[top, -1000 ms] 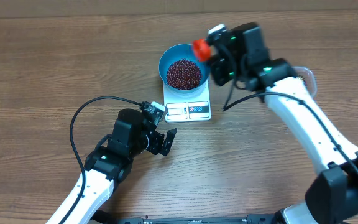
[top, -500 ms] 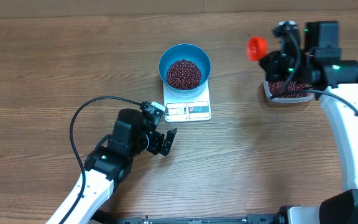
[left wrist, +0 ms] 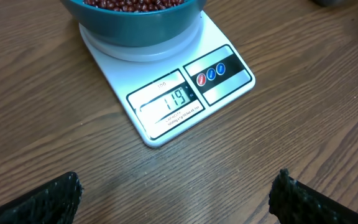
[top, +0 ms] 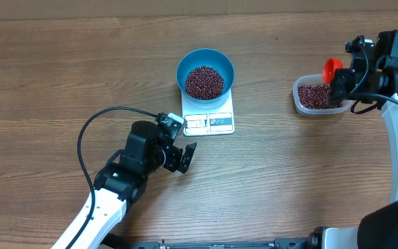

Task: Scoop item into bowl and weigh 150g on scale
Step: 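Move the empty red scoop back over the bean tub with the right gripper, then dip the red scoop into the bean tub and scoop beans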

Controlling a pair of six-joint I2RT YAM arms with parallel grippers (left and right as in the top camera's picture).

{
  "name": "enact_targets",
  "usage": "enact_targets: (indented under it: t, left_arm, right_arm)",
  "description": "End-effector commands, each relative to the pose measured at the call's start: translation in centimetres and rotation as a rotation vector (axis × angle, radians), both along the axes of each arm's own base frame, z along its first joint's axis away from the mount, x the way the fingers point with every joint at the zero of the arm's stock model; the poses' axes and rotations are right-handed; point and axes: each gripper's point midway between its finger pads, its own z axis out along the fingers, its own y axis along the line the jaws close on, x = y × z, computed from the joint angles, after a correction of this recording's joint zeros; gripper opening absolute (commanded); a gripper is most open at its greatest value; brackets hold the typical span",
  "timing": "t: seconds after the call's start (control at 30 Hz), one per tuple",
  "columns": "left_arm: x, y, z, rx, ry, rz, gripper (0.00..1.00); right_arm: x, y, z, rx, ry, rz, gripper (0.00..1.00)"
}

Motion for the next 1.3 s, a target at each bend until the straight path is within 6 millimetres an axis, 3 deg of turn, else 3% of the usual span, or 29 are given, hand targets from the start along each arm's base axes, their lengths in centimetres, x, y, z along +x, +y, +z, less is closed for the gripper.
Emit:
enact_targets:
  t: [0.0,0.23,0.6,0.83,1.27]
  left_arm:
    - [0.0,-0.4,0.1,-0.013,0.004,-0.009,0.99]
    - [0.0,-0.4,0.1,-0.014,0.004,-0.009,1.00]
    - [0.0,-0.4,0.1,-0.014,0.003,-0.009,0.99]
    - [0.0,-0.4,0.1,-0.014,0.003,-0.009,1.00]
    - [0.0,-0.4,0.1,-0.014,0.003,-0.009,1.00]
  right_arm:
    - [-0.4,-0.7,-2.9,-0.033,0.074,-0.006,0.04]
    - [-0.1,-2.2,-6.6,-0.091,0.178,-0.039,0.04]
    - [0.2,-2.6,-11.1,-0.087,0.280,-0.038,0.04]
    - [0.2,-2.3,-11.6,-0.073,0.292,-0.032,0.04]
    - [-0.7,0.4,-11.7,0.027,0.321,0.059,0.04]
